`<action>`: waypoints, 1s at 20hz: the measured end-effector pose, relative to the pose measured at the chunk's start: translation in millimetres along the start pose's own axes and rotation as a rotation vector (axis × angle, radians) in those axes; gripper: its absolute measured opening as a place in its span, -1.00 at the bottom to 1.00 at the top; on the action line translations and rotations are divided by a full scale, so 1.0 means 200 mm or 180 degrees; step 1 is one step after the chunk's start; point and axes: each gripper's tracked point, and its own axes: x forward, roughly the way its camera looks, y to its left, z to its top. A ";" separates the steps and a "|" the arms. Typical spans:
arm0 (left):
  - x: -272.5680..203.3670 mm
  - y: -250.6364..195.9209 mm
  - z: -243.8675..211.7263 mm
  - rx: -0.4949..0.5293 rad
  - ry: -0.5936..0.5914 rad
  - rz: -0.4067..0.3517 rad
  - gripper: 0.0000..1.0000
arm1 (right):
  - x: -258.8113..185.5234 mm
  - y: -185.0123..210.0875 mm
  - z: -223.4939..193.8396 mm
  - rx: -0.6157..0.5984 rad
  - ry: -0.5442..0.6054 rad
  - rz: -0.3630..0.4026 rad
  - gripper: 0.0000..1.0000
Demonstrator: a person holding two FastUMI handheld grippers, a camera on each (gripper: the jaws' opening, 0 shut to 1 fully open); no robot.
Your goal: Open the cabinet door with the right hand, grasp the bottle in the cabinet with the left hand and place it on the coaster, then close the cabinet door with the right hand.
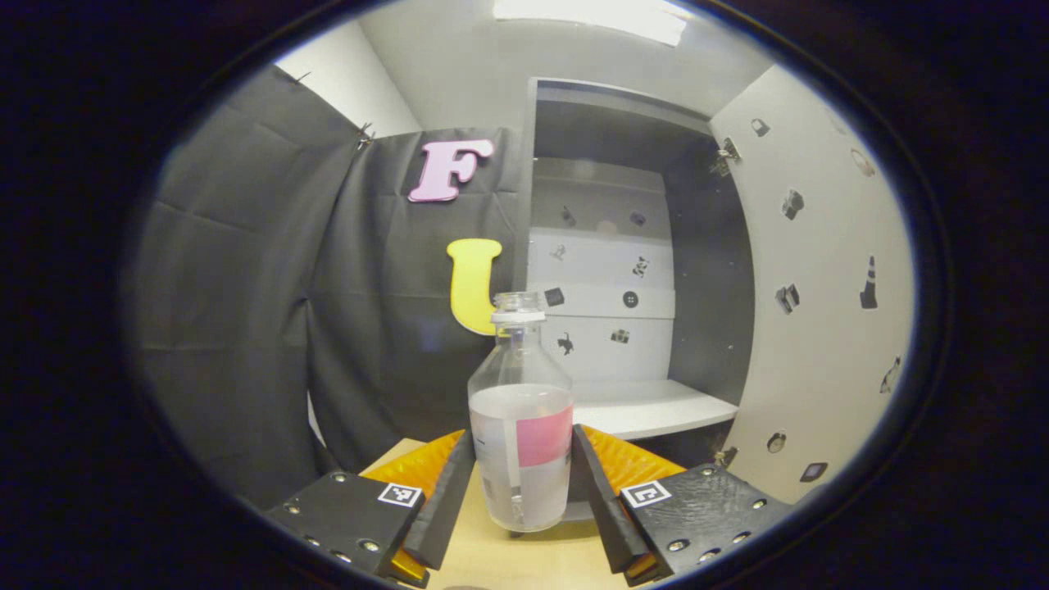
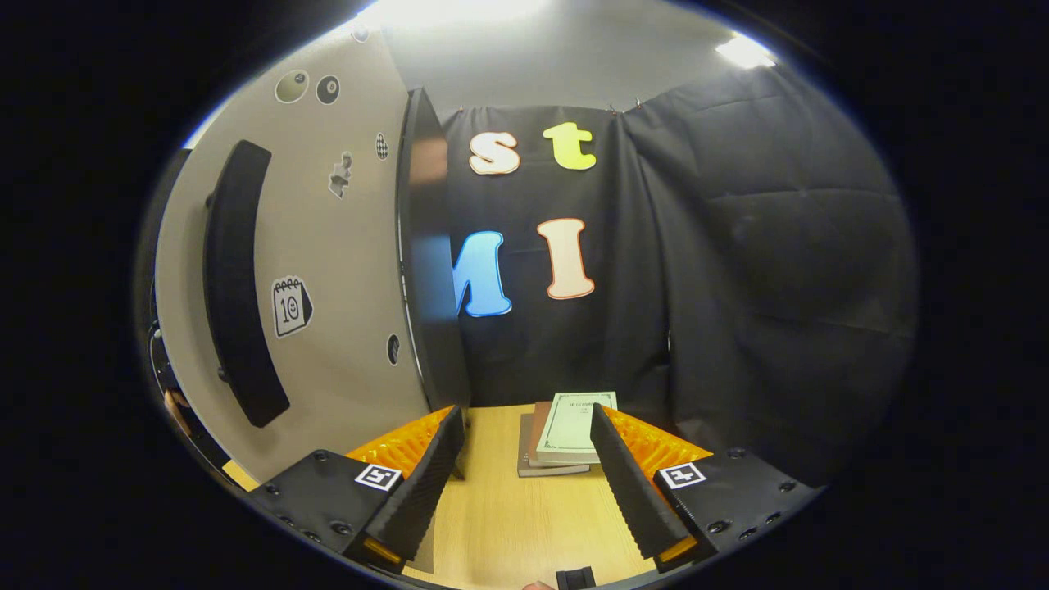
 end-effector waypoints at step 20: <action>-0.40 0.27 -0.85 -0.0178 0.0251 0.0420 0.42 | -0.13 -0.13 -0.18 -0.0192 0.0168 -0.0100 0.96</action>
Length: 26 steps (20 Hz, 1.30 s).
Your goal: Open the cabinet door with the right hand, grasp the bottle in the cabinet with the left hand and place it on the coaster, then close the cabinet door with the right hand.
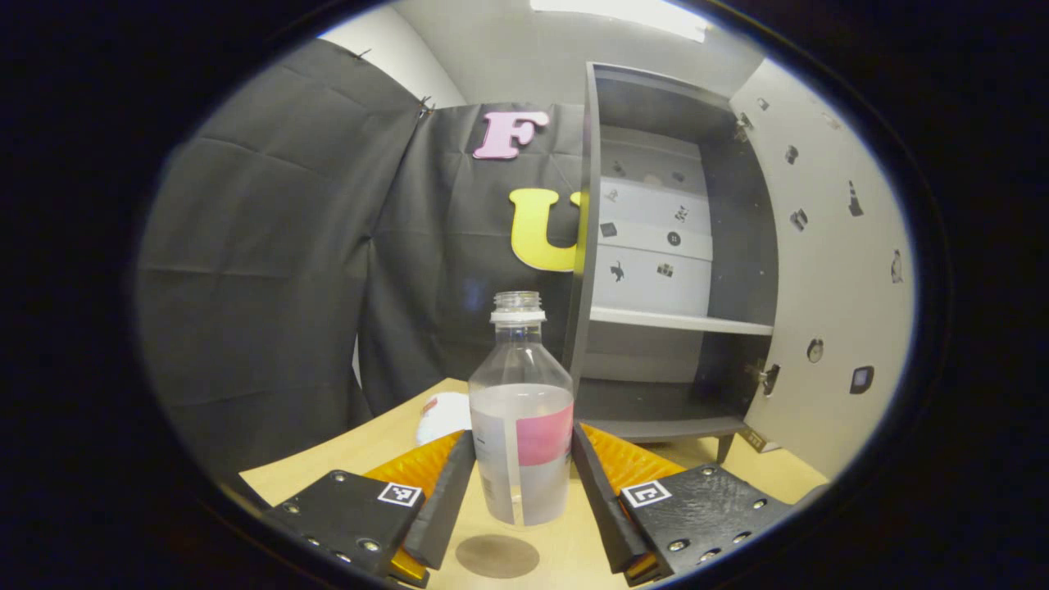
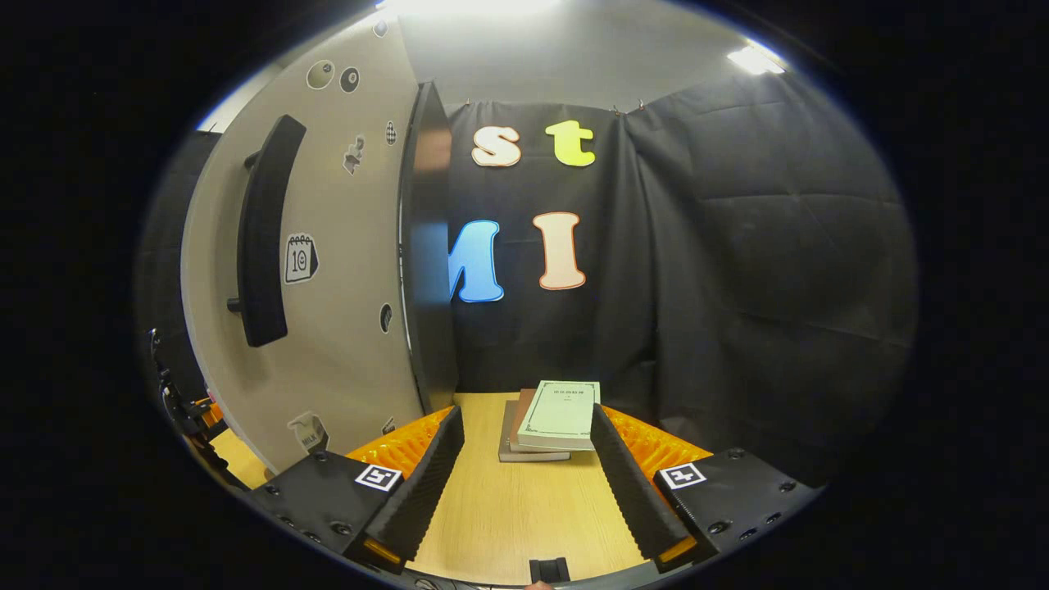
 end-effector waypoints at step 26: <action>0.05 0.12 -0.68 0.0092 0.0336 0.0356 0.47 | -0.06 -0.09 -0.12 -0.0262 0.0210 -0.0164 0.96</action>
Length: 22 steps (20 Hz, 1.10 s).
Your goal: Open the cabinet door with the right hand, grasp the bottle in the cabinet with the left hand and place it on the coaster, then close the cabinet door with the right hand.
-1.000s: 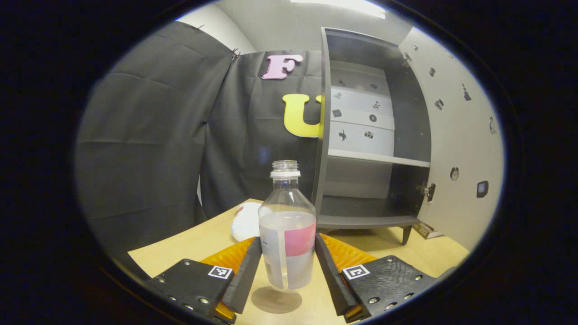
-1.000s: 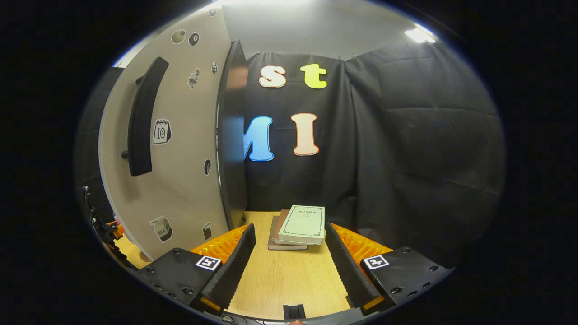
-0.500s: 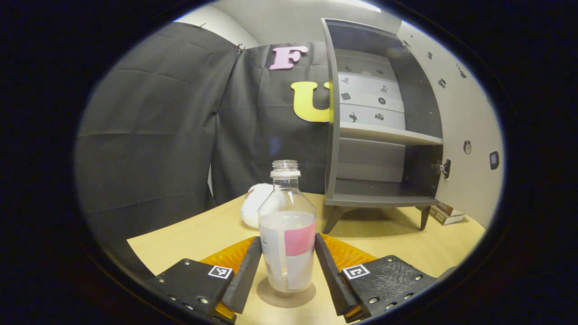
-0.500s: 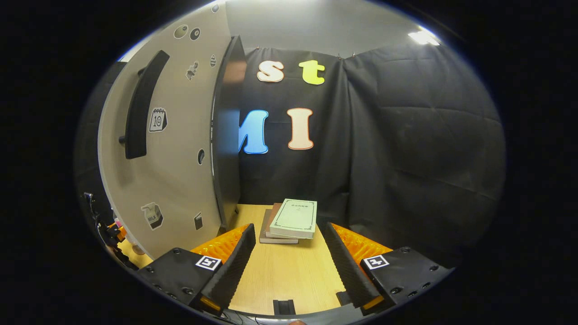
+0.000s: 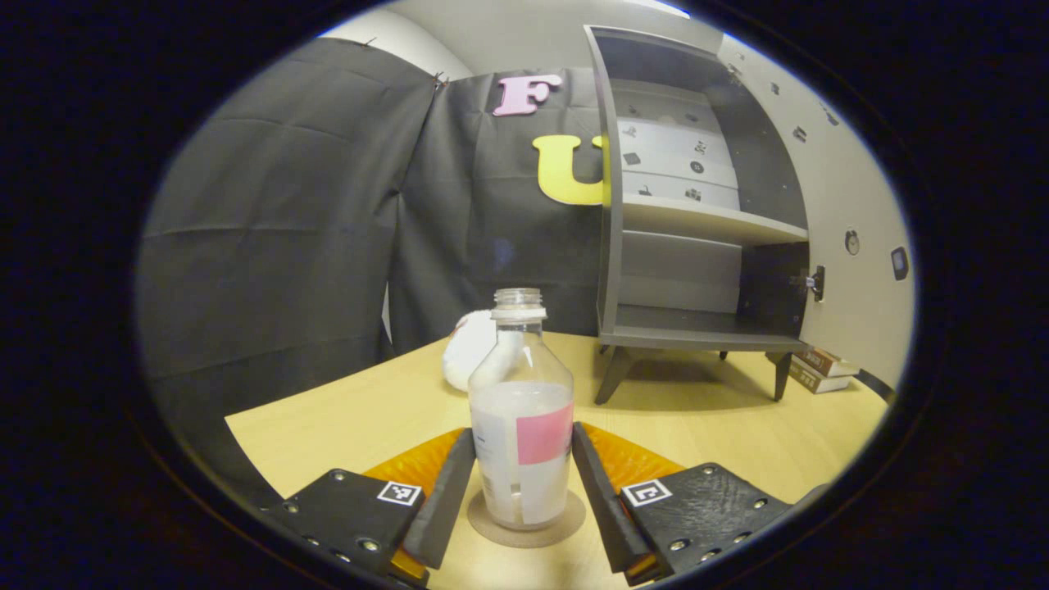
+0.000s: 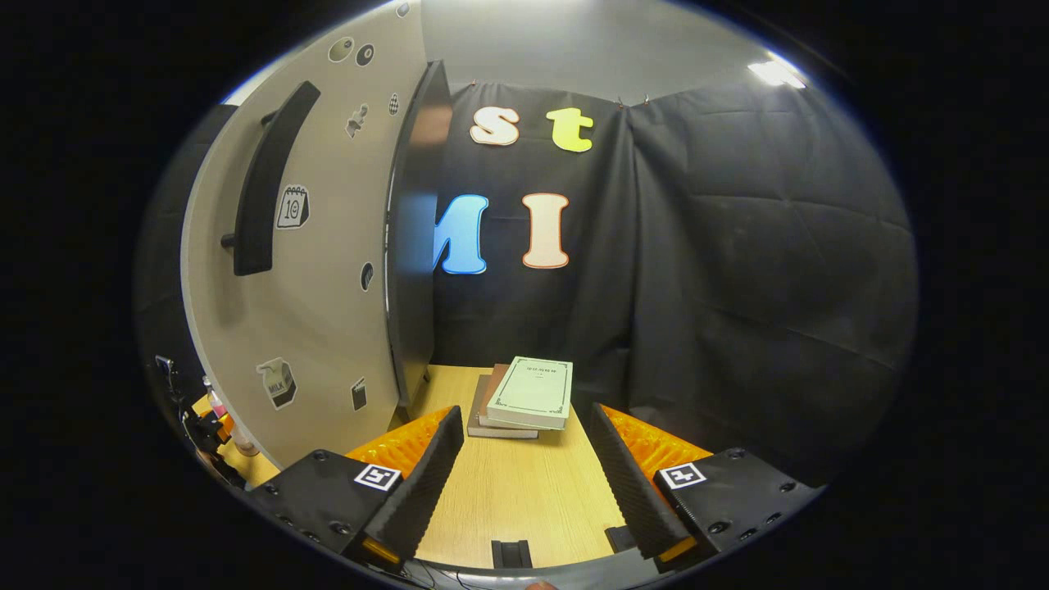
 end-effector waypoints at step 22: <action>-0.25 -0.02 0.30 0.0186 -0.0068 0.0162 0.43 | 0.04 0.04 0.07 0.0161 -0.0124 0.0257 0.94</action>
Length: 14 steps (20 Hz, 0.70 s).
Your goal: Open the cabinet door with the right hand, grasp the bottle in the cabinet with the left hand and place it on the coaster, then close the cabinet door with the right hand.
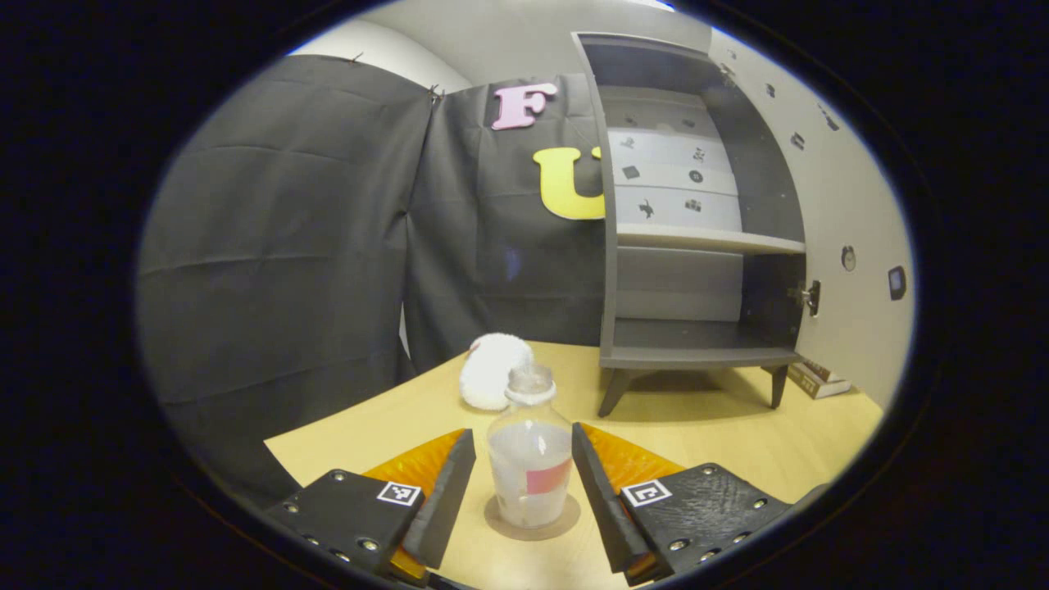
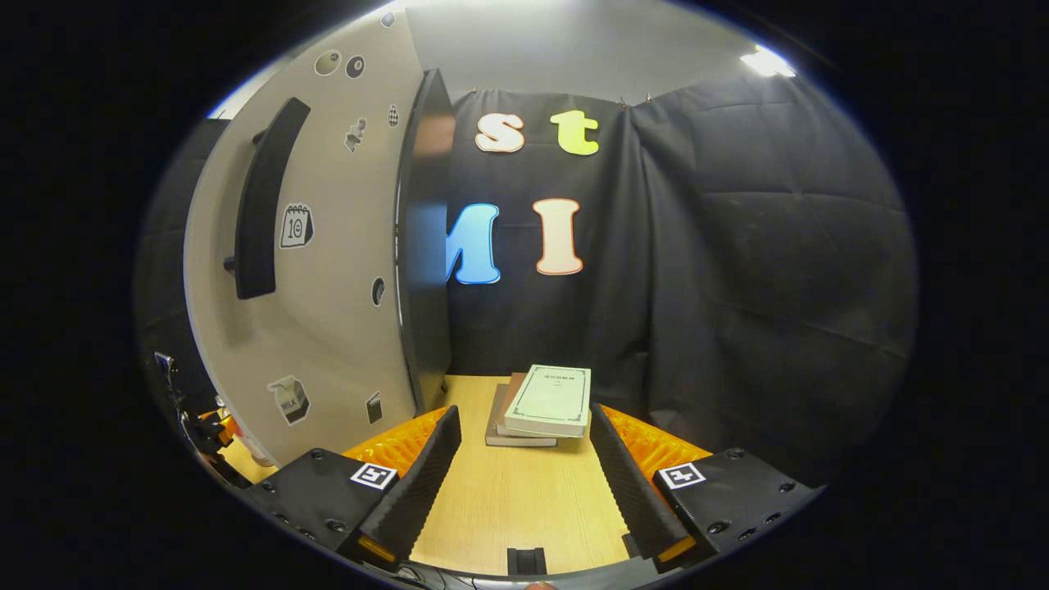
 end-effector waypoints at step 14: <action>-0.48 -0.04 0.90 0.0173 -0.0383 -0.0060 0.43 | -0.05 0.24 0.48 0.0393 -0.0406 0.0645 0.95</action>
